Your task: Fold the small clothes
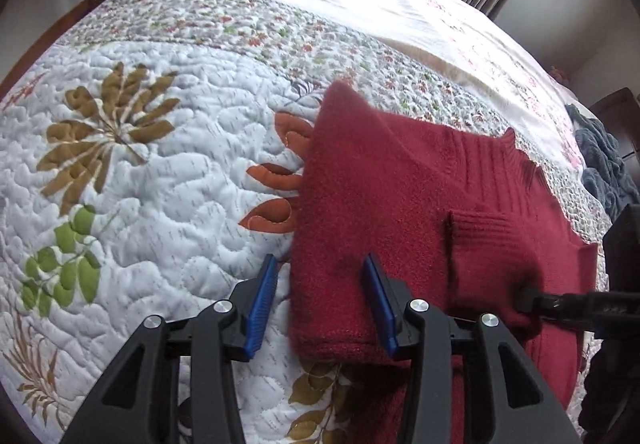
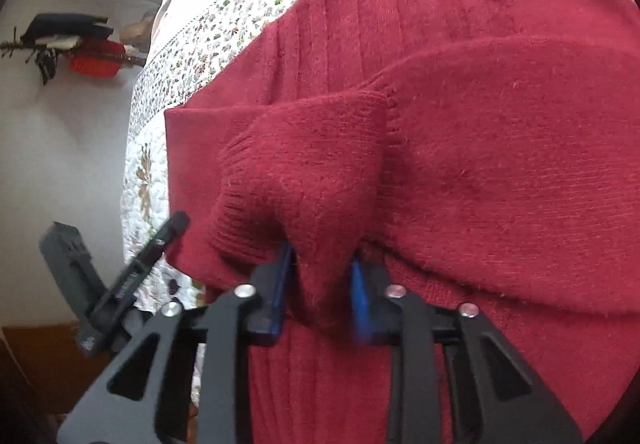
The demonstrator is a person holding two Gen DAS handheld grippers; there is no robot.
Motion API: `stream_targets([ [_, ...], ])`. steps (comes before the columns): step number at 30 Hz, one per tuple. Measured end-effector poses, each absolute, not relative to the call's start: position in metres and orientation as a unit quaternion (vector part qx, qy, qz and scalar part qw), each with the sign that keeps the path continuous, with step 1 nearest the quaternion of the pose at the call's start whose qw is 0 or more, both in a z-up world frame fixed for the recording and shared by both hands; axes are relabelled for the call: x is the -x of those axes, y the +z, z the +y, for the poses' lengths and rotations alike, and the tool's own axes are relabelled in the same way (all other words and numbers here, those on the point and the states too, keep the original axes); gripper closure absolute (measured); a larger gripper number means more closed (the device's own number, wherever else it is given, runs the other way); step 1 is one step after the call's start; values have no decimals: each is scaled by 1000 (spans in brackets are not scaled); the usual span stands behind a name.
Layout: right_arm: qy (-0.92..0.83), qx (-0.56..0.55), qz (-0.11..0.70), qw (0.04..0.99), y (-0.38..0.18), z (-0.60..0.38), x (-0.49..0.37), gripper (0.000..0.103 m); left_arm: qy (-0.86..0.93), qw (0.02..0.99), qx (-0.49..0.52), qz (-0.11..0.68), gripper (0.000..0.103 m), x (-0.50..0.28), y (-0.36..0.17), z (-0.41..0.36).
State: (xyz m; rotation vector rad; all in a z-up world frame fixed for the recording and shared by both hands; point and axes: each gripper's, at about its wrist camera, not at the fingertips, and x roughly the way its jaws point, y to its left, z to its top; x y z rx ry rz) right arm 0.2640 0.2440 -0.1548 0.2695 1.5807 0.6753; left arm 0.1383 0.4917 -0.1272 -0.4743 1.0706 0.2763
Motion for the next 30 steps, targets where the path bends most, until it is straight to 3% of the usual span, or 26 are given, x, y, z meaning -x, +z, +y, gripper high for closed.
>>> stream_targets([
  [11, 310, -80, 605, 729, -68, 180, -283, 87, 87, 855, 198, 471, 58, -173, -95, 439],
  [25, 227, -65, 652, 721, -156, 143, -300, 83, 99, 832, 154, 524, 59, -198, -143, 408],
  [30, 225, -23, 617, 753, -120, 133, -292, 57, 94, 836, 156, 518, 59, -194, -129, 409],
])
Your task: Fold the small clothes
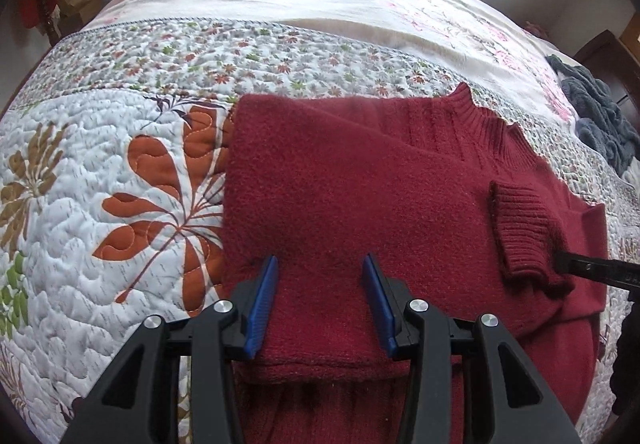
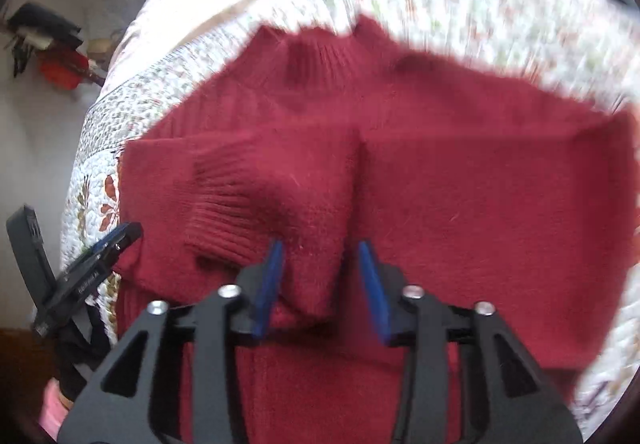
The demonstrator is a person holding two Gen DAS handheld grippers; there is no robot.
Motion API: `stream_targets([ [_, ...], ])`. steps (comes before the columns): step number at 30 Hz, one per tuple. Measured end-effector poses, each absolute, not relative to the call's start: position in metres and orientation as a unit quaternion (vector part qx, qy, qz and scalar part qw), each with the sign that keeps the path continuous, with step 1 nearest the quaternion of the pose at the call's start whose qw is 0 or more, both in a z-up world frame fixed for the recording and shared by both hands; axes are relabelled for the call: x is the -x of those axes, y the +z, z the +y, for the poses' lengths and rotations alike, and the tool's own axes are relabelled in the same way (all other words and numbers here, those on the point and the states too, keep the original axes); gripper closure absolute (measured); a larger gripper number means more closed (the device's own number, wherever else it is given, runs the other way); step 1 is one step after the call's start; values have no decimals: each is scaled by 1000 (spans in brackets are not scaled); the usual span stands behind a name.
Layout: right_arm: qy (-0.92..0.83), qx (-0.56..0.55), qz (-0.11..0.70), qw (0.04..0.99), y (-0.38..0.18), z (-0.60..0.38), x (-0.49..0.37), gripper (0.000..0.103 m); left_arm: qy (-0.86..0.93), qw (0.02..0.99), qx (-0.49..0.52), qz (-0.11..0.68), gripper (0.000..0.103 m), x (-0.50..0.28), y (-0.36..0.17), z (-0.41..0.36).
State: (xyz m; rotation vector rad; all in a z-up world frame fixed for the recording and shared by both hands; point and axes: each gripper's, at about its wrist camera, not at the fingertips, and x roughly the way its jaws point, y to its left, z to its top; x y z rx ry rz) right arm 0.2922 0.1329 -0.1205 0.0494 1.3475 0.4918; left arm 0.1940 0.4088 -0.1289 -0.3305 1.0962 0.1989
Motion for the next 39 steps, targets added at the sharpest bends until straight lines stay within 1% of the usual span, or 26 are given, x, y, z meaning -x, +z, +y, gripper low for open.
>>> stream_targets([
  [1, 227, -9, 603, 765, -108, 132, -289, 51, 92, 839, 159, 513, 59, -193, -123, 408],
  [2, 231, 0, 592, 772, -98, 133, -285, 48, 89, 843, 163, 505, 59, -192, -117, 408],
  [3, 247, 7, 582, 775, -86, 137, -281, 45, 85, 848, 165, 496, 59, -191, -109, 406],
  [5, 276, 23, 579, 767, -78, 149, -276, 44, 75, 850, 172, 492, 58, -193, -101, 401],
  [7, 299, 56, 578, 757, -79, 174, -269, 38, 60, 846, 184, 497, 58, -198, -102, 394],
  [11, 291, 135, 581, 748, -105, 218, -262, 36, 56, 833, 195, 515, 58, -205, -118, 388],
  [14, 277, 175, 586, 741, -123, 230, -263, 37, 61, 818, 206, 534, 58, -206, -139, 392],
  [15, 264, 190, 589, 740, -133, 233, -265, 41, 59, 817, 207, 535, 58, -206, -143, 393],
  [16, 257, 191, 593, 739, -138, 232, -267, 57, 59, 817, 206, 535, 58, -205, -146, 393],
  [17, 257, 186, 596, 738, -140, 231, -267, 63, 58, 818, 202, 535, 58, -205, -148, 392],
  [18, 257, 175, 595, 741, -139, 225, -270, 78, 57, 819, 197, 535, 58, -204, -149, 391],
  [19, 262, 157, 596, 743, -136, 219, -273, 87, 56, 821, 192, 535, 58, -204, -149, 389],
  [21, 263, 121, 594, 750, -125, 203, -277, 95, 55, 822, 191, 534, 58, -205, -149, 389],
  [23, 260, 84, 589, 760, -114, 182, -281, 95, 55, 821, 195, 533, 58, -204, -149, 391],
  [27, 247, -22, 588, 770, -96, 123, -288, 95, 58, 822, 192, 533, 58, -205, -150, 389],
  [30, 224, -73, 591, 772, -93, 83, -291, 95, 60, 823, 187, 532, 58, -206, -151, 387],
  [33, 197, -99, 597, 771, -101, 52, -294, 95, 61, 824, 184, 533, 58, -207, -153, 385],
  [36, 189, -130, 616, 753, -117, 25, -289, 91, 62, 824, 182, 534, 58, -207, -153, 384],
  [37, 189, -134, 620, 750, -121, 18, -286, 88, 62, 823, 183, 534, 58, -207, -153, 385],
  [38, 179, -128, 623, 750, -124, 10, -283, 87, 62, 822, 183, 535, 58, -207, -152, 385],
  [39, 175, -128, 623, 752, -125, 4, -281, 81, 62, 821, 183, 537, 58, -208, -150, 385],
])
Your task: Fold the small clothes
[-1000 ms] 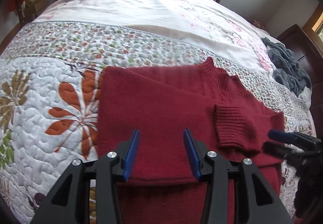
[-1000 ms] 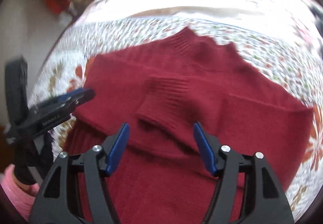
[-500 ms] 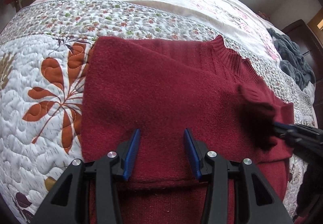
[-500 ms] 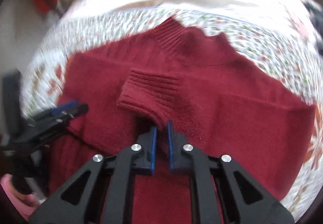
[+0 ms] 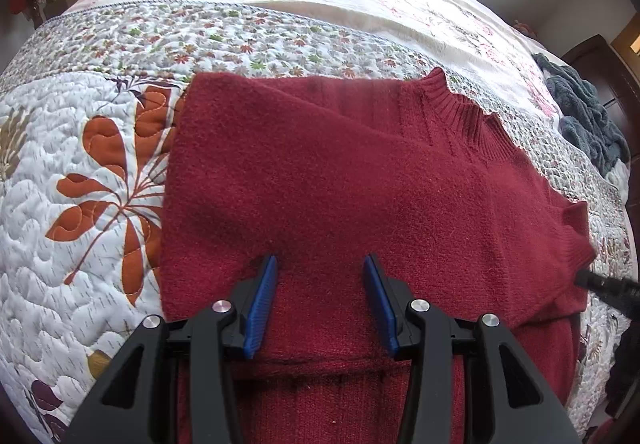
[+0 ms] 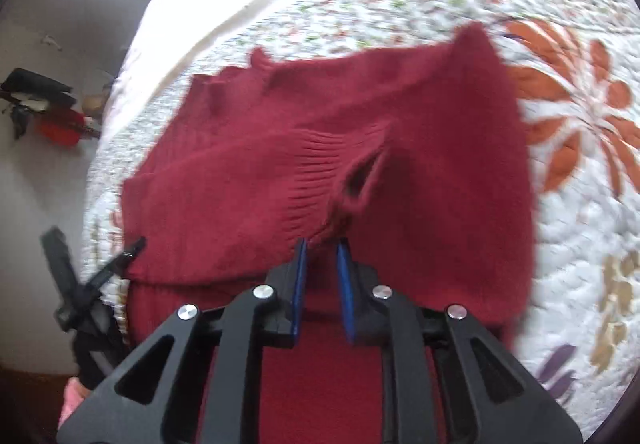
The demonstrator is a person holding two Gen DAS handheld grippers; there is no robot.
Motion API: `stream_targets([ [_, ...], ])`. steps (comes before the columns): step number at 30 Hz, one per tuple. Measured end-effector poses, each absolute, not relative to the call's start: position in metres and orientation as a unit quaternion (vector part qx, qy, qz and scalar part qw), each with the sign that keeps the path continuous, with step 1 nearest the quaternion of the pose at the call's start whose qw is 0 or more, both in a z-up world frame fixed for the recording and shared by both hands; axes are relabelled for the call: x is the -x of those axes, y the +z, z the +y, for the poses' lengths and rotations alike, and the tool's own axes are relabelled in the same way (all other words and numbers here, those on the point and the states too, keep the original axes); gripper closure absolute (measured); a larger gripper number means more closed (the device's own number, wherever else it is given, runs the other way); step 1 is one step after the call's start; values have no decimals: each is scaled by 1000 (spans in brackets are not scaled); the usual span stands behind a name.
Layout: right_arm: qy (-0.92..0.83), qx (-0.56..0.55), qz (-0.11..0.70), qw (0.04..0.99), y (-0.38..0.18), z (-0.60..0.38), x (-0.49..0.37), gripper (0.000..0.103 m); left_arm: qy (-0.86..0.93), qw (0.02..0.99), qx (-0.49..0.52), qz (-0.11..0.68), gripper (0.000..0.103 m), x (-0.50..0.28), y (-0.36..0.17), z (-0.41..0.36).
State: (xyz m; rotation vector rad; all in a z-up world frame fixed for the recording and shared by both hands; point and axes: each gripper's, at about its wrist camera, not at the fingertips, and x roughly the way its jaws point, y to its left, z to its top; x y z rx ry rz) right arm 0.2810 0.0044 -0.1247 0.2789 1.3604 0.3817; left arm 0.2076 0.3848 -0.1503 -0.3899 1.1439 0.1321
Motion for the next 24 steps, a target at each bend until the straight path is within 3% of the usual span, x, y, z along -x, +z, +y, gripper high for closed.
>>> stream_targets([
  [3, 180, -177, 611, 750, -123, -19, -279, 50, 65, 828, 181, 526, 58, -205, -134, 382],
  [8, 177, -231, 614, 734, -131, -35, -293, 47, 35, 840, 180, 510, 54, -207, -117, 365],
  [12, 183, -232, 630, 718, -148, -25, -302, 70, 28, 834, 176, 522, 54, -213, -126, 354],
  [14, 181, -215, 633, 721, -150, -20, -303, 89, 28, 831, 169, 529, 54, -214, -131, 353],
  [15, 184, -214, 632, 722, -148, -20, -302, 94, 28, 829, 166, 533, 54, -214, -135, 354],
  [24, 174, -184, 632, 733, -139, -29, -292, 95, 27, 822, 164, 544, 54, -212, -150, 364],
])
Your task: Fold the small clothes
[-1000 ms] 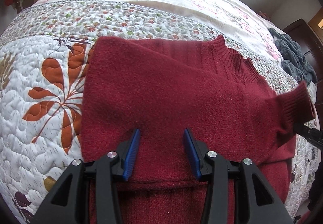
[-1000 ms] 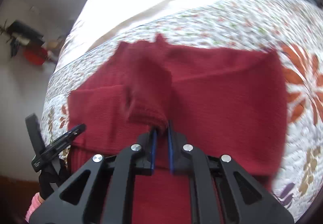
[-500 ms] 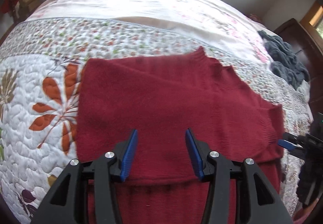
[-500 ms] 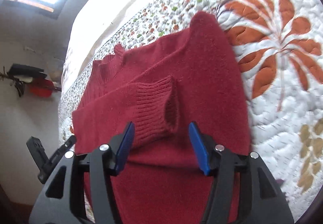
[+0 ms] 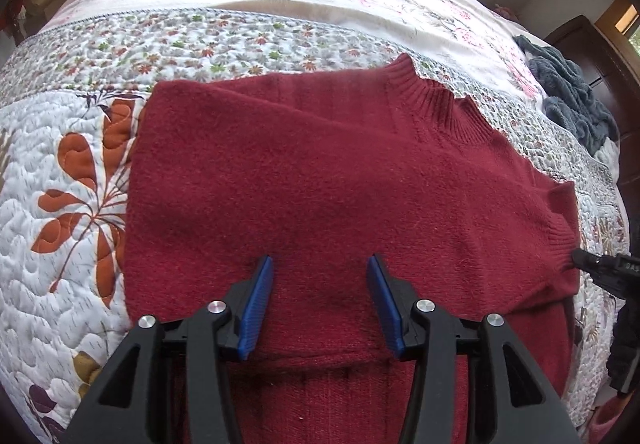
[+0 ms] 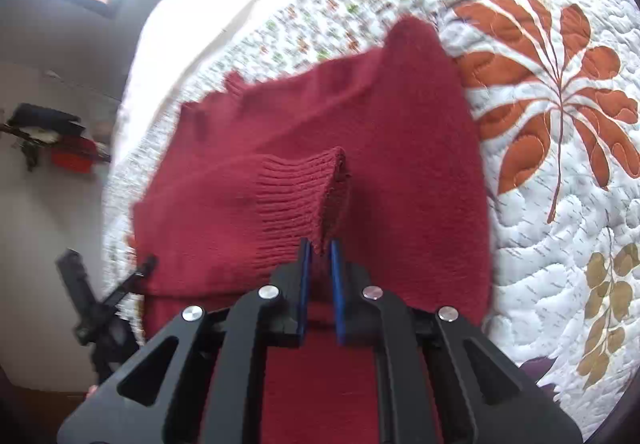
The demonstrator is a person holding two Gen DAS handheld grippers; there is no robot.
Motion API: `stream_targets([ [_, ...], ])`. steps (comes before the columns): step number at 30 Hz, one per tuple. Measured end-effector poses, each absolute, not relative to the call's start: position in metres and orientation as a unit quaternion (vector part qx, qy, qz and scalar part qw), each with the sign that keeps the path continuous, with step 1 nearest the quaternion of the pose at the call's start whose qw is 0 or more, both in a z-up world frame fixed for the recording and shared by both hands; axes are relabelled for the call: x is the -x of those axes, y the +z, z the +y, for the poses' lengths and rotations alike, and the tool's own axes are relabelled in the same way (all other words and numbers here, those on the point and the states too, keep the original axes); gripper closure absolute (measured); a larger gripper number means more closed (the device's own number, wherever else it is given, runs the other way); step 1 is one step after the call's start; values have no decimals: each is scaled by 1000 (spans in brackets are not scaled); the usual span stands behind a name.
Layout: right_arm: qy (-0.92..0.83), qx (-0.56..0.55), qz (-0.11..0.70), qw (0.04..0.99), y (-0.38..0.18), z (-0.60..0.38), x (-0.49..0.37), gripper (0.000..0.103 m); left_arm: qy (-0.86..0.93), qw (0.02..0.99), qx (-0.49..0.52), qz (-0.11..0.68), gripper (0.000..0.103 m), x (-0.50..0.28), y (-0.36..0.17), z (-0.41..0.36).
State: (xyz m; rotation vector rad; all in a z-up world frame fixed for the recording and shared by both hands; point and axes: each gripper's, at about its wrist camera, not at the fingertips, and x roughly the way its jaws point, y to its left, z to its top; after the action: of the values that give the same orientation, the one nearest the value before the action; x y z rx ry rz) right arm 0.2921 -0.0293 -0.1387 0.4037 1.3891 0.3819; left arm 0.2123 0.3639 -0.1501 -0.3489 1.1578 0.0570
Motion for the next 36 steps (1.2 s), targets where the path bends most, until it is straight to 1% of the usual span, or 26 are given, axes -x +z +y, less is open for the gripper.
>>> stream_targets([
  [3, 157, -168, 645, 729, -157, -27, -290, 94, 27, 823, 158, 545, 53, -212, -153, 364],
  [7, 153, -161, 641, 735, -161, -27, -287, 93, 28, 822, 154, 548, 52, -215, -152, 362],
  [9, 156, -156, 633, 742, -152, -28, -284, 86, 36, 821, 152, 549, 53, -212, -146, 361],
  [11, 159, -145, 618, 756, -136, -32, -274, 85, 38, 823, 144, 548, 53, -202, -135, 358],
  [12, 165, -145, 609, 762, -125, -36, -266, 81, 33, 828, 140, 541, 53, -191, -127, 356],
  [13, 171, -147, 603, 765, -117, -40, -259, 77, 30, 831, 131, 539, 51, -180, -120, 354],
  [15, 180, -140, 592, 773, -101, -48, -238, 72, 26, 837, 117, 535, 47, -156, -110, 352],
  [16, 182, -132, 587, 778, -94, -51, -226, 68, 24, 837, 113, 534, 45, -143, -106, 352],
  [19, 191, -112, 580, 784, -81, -62, -183, 59, 25, 830, 109, 546, 43, -97, -99, 355],
  [22, 194, -103, 581, 783, -78, -73, -135, 58, 34, 821, 100, 560, 42, -54, -98, 357],
  [27, 182, -86, 590, 782, -82, -84, -65, 54, 48, 809, 97, 579, 40, 10, -98, 360],
  [32, 182, -65, 603, 774, -85, -91, -14, 50, 57, 796, 115, 592, 39, 65, -99, 363],
  [36, 182, -78, 613, 765, -88, -107, 21, 49, 57, 786, 119, 604, 38, 99, -103, 363],
])
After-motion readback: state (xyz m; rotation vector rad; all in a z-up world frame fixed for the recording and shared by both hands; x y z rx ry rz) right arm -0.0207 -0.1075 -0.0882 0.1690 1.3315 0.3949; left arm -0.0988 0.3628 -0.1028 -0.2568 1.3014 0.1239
